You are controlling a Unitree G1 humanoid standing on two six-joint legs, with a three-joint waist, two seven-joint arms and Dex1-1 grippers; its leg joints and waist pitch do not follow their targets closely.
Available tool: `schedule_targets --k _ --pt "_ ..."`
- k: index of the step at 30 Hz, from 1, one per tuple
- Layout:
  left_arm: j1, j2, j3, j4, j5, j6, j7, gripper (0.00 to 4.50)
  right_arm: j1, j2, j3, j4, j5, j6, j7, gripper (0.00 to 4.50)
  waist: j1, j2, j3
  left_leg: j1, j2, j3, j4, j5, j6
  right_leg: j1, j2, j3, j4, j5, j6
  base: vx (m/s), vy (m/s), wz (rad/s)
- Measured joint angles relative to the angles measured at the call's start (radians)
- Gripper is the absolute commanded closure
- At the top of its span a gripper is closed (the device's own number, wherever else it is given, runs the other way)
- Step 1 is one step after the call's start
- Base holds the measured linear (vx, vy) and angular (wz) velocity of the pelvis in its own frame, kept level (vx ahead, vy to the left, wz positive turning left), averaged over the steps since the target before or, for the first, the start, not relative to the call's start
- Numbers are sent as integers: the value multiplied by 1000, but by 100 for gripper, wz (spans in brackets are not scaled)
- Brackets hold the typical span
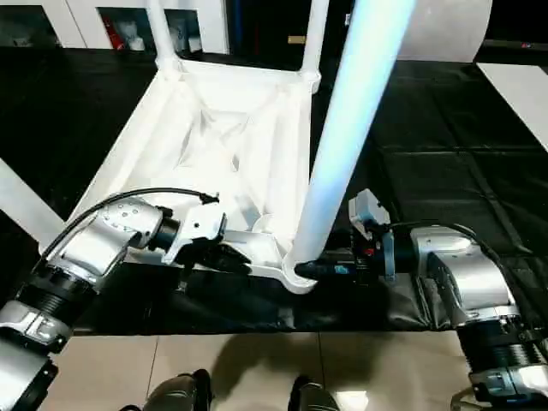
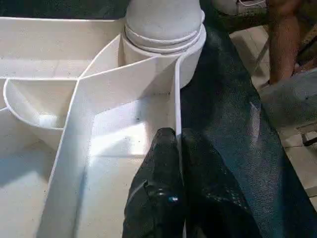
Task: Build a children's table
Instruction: Rotate leg to tighten
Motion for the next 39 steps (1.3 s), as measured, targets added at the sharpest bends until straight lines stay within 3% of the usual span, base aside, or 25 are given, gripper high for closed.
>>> schedule_targets --k 5,10,13,19,24,28,30,37,39 --pt "1 0 -1 0 -2 0 0 450 0 1 -1 0 0 -3 0 240 0 0 0 0 0 0 1 0 0 0 0 0 1 0 0 0 0 0" --pt "1 -15 5 0 -3 29 23 450 39 34 -23 -52 6 44 -65 241 0 0 0 0 0 0 4 0 0 0 0 0 5 0 0 0 0 0" --pt "-16 -47 34 20 24 97 119 450 41 95 -56 -73 -22 82 -236 243 -10 -2 0 3 0 -1 9 -1 -2 -1 0 2 11 -3 5 -19 -2 -1" --pt "-51 -167 74 61 63 248 359 450 1 272 -124 -110 -140 193 -664 253 -63 -4 2 4 -1 -6 8 0 -3 -1 0 -1 0 -10 15 -39 4 -5" --pt "-64 -241 100 82 87 299 502 450 -38 389 -144 -126 -213 270 -919 255 -67 -3 1 3 -1 -13 -1 0 -3 4 -3 -19 -29 -11 14 0 0 0" --pt "-69 -298 110 90 112 321 605 450 -60 504 -171 -117 -269 272 -1122 255 -67 1 1 2 -2 -15 -1 0 -3 4 -4 -21 -41 -11 14 0 0 0" --pt "-69 -305 110 90 114 322 621 450 -61 517 -171 -110 -275 257 -1149 202 -67 2 2 2 -3 -14 -2 -1 -3 4 -4 -21 -42 -11 14 0 0 0" --pt "-69 -310 110 82 114 316 618 450 -40 506 -168 -118 -280 201 -1115 139 -63 11 7 3 -3 -12 -4 -1 -3 3 -5 -20 -41 -10 13 0 0 0" --pt "-65 -300 107 73 113 303 601 450 -31 466 -159 -121 -264 189 -1053 129 -61 12 8 3 -2 -11 -5 -1 -3 3 -5 -19 -40 -9 11 0 0 0"
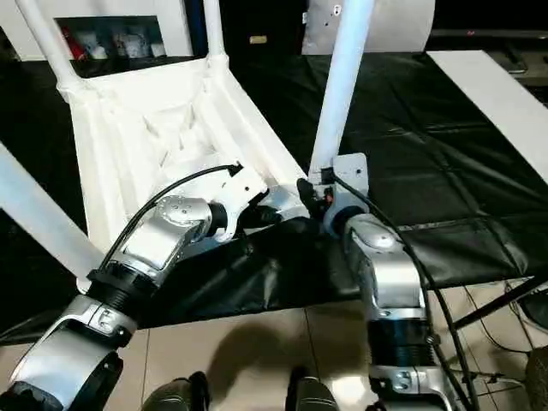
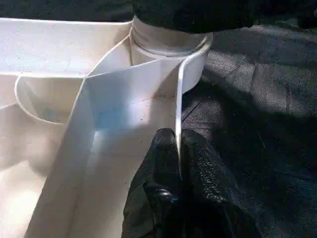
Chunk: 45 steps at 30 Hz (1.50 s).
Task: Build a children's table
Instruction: Rotate leg to tighten
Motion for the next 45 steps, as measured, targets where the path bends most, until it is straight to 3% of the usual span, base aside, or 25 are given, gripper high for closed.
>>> schedule_targets --k 10,15,19,22,25,37,45 --pt "33 131 -31 -43 -44 -113 -222 450 47 -280 34 1 117 -84 478 49 9 1 0 4 3 5 0 0 0 -3 0 0 22 19 -18 0 0 0" --pt "49 218 -57 -54 -68 -211 -375 450 48 -414 76 24 138 -171 697 49 29 1 0 4 9 5 0 -1 -1 -4 3 -2 29 23 -20 22 -10 1" --pt "48 259 -65 -57 -83 -249 -469 450 42 -439 85 65 181 -195 836 49 44 1 0 4 12 6 4 -4 -5 -6 4 -4 38 14 -20 14 -5 1" --pt "45 266 -81 -58 -83 -268 -503 450 40 -452 95 76 203 -193 908 84 57 1 0 2 14 7 6 -5 -5 -8 5 -5 38 13 -21 0 0 0" --pt "43 282 -92 -58 -83 -290 -532 450 31 -459 111 76 235 -188 966 88 59 0 0 1 15 7 9 -5 -5 -8 5 -5 40 13 -21 0 0 0" --pt "42 297 -104 -55 -84 -315 -582 450 13 -464 129 123 257 -192 1038 214 60 0 0 2 16 7 18 -8 -11 -7 4 -4 49 13 -21 0 0 0" --pt "42 299 -103 -55 -87 -318 -583 450 3 -467 136 132 257 -197 1044 250 61 0 0 1 17 7 19 -8 -11 -7 4 -5 52 12 -21 0 0 0"
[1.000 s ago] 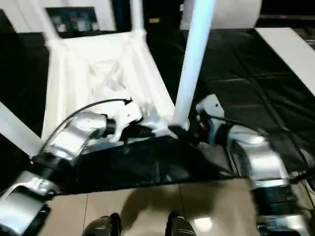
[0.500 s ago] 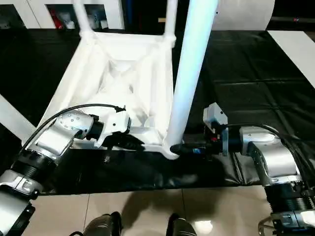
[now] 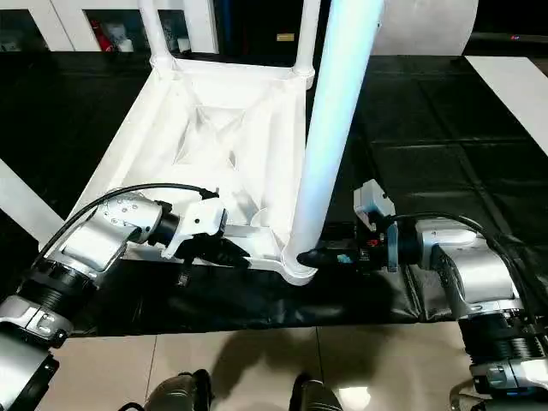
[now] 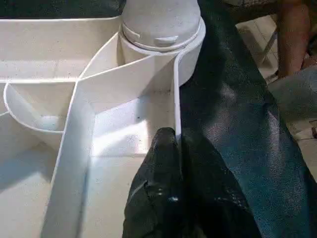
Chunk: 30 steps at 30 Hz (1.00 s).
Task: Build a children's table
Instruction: Rotate leg to tighten
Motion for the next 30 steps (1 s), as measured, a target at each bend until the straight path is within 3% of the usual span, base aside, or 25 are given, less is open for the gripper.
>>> schedule_targets --k 6,11,13,18,23,27,30 --pt "0 -8 0 1 -5 11 2 450 26 -1 -13 -22 9 12 -5 255 6 0 0 0 0 0 1 0 0 0 0 0 0 0 0 0 0 0" --pt "-1 -48 10 0 -6 92 37 450 111 23 -57 -120 28 73 -103 255 19 0 0 3 0 0 3 0 0 3 0 0 1 0 0 0 0 0" --pt "-1 -58 14 0 -3 122 68 450 125 39 -71 -141 27 96 -159 255 16 0 0 7 0 1 3 0 0 6 -1 1 1 0 1 0 0 0" --pt "-24 -118 41 12 25 239 204 450 122 141 -116 -169 -31 136 -405 256 -18 -1 1 10 -1 0 3 1 -1 7 -1 2 -2 -4 7 -13 2 -1" --pt "-59 -191 82 61 42 319 375 450 58 312 -145 -171 -115 210 -730 260 -61 -2 1 9 -2 -7 -3 1 -1 7 0 -10 -25 -5 7 0 0 0" --pt "-77 -238 110 85 53 349 491 450 5 459 -168 -158 -166 243 -987 261 -72 -1 2 5 -2 -22 -6 1 -2 8 -1 -28 -49 -5 7 -11 20 -11" --pt "-78 -271 133 90 66 363 569 450 -55 588 -204 -103 -196 225 -1188 261 -90 -1 2 5 -3 -23 -6 1 -2 6 -1 -27 -52 -4 6 0 0 0"
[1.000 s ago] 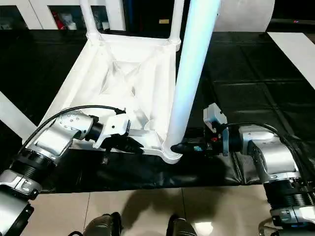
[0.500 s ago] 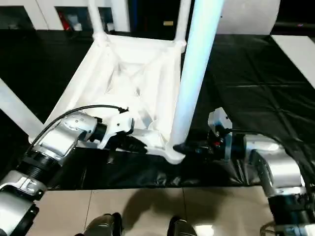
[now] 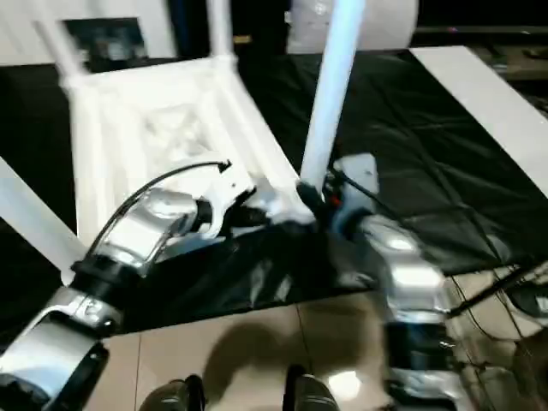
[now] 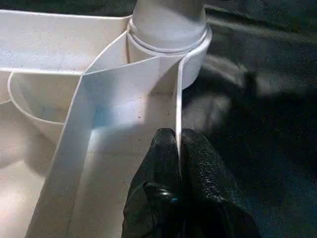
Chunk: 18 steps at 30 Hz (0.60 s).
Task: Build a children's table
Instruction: Rotate leg to tighten
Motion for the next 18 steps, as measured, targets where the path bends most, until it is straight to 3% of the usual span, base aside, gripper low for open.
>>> schedule_targets --k 3,4,6,11,13,18 --pt "-1 -15 4 0 0 4 22 450 -7 22 5 21 -15 -33 -65 261 -1 0 0 1 -2 0 0 0 0 0 0 3 0 2 -3 0 0 0" --pt "-1 -15 4 0 -1 4 22 450 -7 21 9 19 -19 -41 -67 206 -1 0 0 2 -2 1 -1 0 0 0 0 4 1 5 -7 0 0 0" --pt "-1 -13 1 -2 -2 -3 16 450 -3 12 12 19 -24 -49 -60 190 2 0 0 3 -3 1 -1 0 0 0 0 5 4 9 -10 29 -9 2" --pt "3 33 -45 -4 -5 -103 -94 450 91 -70 8 -39 11 -45 56 155 39 0 0 3 -5 3 -4 0 -1 -3 -1 10 18 29 -19 37 -21 7" --pt "3 55 -56 -5 -2 -137 -122 450 122 -116 34 -72 11 -42 99 134 53 1 0 3 -4 2 -9 -1 -2 -5 0 9 21 29 -18 29 -22 3" --pt "2 104 -78 -1 -3 -228 -206 450 211 -246 57 -176 53 -38 248 101 69 3 0 3 2 1 -10 -2 -4 -7 3 5 25 22 -16 27 -18 1"
